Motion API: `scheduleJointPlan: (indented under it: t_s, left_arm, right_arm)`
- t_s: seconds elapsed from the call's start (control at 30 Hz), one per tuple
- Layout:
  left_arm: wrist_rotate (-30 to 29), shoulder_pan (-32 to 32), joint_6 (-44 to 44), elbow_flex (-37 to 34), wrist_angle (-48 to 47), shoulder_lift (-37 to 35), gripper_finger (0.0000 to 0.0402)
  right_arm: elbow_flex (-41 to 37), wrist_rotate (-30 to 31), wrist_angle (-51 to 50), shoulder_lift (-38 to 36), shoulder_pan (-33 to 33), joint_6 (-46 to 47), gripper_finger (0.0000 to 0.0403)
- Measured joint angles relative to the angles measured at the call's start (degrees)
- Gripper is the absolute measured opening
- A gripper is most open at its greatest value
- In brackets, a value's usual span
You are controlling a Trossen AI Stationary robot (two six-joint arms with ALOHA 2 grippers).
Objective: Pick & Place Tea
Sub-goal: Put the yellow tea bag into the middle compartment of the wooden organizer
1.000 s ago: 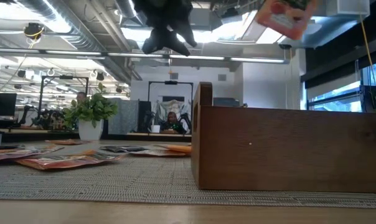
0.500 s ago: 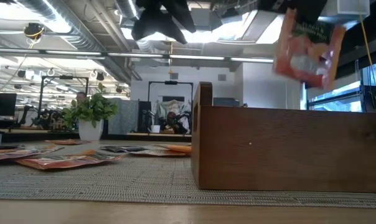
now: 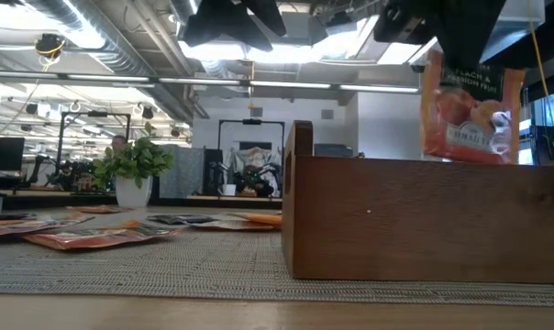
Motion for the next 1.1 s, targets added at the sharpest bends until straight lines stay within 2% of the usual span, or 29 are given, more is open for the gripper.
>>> scheduleJointPlan:
  t_s: [0.43, 1.1]
  left_arm:
    - [-0.7, -0.4, 0.0, 0.0, 0.0, 0.0, 0.0123]
    - [-0.7, -0.4, -0.9, 0.0, 0.0, 0.0, 0.0123]
  right_arm:
    - [0.0, -2.4, 0.5, 0.5, 0.3, -0.2, 0.0]
    - [0.0, -0.9, 0.5, 0.5, 0.3, -0.7, 0.0]
